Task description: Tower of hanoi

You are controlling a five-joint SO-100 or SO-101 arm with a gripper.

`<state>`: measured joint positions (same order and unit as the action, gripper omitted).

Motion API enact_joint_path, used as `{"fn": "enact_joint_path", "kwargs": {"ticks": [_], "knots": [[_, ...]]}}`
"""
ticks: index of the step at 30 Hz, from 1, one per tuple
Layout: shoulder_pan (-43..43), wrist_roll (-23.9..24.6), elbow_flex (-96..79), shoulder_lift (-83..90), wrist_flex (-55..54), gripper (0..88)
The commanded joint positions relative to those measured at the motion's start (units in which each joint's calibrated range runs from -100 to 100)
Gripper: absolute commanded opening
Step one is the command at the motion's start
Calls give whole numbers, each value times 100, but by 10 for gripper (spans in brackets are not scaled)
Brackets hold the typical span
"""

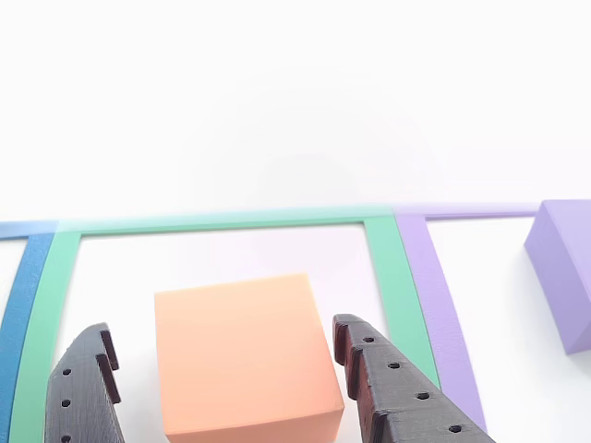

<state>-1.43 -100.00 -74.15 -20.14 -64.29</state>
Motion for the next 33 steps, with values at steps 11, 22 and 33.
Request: {"fn": "enact_joint_path", "kwargs": {"ticks": [11, 22, 33], "knots": [[-181, 0, -195, 3592, 3486, 229], [-303, 0, 1268, 6020, 8408, 49], [-89, 0, 5539, 6012, 13871, 42]]}}
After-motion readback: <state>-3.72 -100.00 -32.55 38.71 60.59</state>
